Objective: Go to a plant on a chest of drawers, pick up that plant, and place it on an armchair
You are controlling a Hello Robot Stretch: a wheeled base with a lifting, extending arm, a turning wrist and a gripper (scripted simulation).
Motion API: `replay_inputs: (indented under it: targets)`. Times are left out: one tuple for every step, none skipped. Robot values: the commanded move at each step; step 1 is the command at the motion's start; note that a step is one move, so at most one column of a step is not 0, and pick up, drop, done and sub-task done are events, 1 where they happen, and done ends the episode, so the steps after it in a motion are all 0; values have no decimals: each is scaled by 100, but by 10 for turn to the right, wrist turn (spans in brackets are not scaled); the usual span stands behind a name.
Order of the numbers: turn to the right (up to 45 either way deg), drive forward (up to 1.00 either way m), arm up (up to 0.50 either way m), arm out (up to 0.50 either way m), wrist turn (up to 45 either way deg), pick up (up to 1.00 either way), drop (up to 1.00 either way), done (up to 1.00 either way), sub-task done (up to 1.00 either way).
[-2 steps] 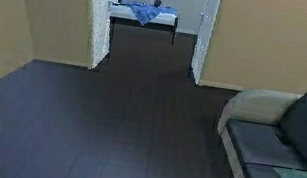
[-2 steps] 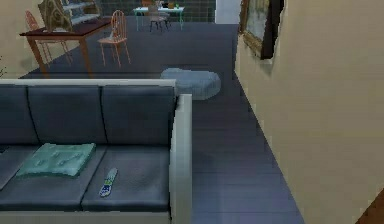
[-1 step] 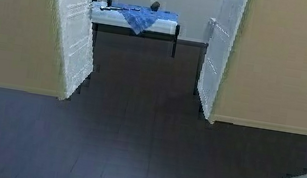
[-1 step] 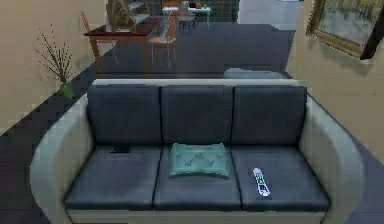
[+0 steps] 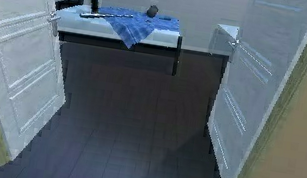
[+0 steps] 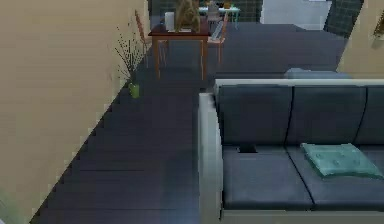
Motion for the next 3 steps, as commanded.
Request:
replay_inputs:
  targets:
    - [0, 100, 0, 0, 0, 0, 0, 0, 0]
    - [0, 45, 0, 0, 0, 0, 0, 0, 0]
    - [0, 85, 0, 0, 0, 0, 0, 0, 0]
